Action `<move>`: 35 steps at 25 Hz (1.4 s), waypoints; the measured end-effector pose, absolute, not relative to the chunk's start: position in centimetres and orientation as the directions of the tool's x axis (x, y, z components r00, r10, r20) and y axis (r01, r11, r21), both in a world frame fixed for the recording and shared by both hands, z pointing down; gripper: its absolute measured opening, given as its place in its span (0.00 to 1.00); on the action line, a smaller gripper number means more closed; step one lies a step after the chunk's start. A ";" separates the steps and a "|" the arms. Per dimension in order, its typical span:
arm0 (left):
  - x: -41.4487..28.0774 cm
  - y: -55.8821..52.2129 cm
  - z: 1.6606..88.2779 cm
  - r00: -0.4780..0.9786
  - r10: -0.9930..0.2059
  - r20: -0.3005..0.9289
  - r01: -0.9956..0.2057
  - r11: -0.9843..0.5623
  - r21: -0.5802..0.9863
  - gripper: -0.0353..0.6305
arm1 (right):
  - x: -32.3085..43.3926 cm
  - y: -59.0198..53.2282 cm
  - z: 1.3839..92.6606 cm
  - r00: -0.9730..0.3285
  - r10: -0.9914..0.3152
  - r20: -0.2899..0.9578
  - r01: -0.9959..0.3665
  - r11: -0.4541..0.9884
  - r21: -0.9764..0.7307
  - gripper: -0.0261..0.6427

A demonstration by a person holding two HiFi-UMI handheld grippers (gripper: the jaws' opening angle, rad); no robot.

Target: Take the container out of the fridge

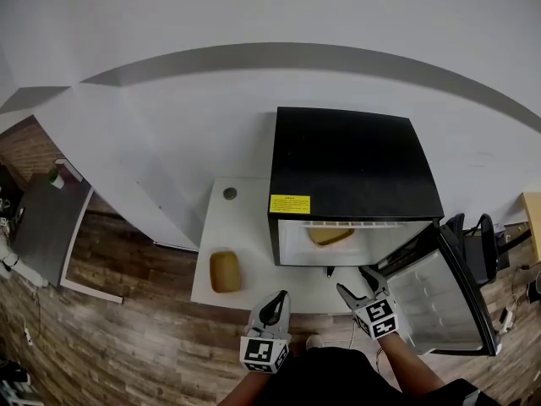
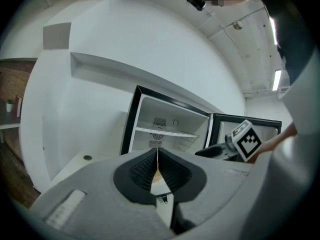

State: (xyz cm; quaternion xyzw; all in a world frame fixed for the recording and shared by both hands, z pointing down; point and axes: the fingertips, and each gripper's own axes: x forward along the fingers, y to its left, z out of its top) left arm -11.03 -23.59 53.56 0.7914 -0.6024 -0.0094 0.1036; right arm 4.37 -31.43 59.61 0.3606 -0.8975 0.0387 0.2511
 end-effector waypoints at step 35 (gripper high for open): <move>-10.8 -23.4 55.3 0.240 -0.959 0.152 -0.954 -0.204 0.219 0.08 | 0.3 -44.5 77.3 -0.429 -0.388 0.816 -0.267 0.917 0.296 0.48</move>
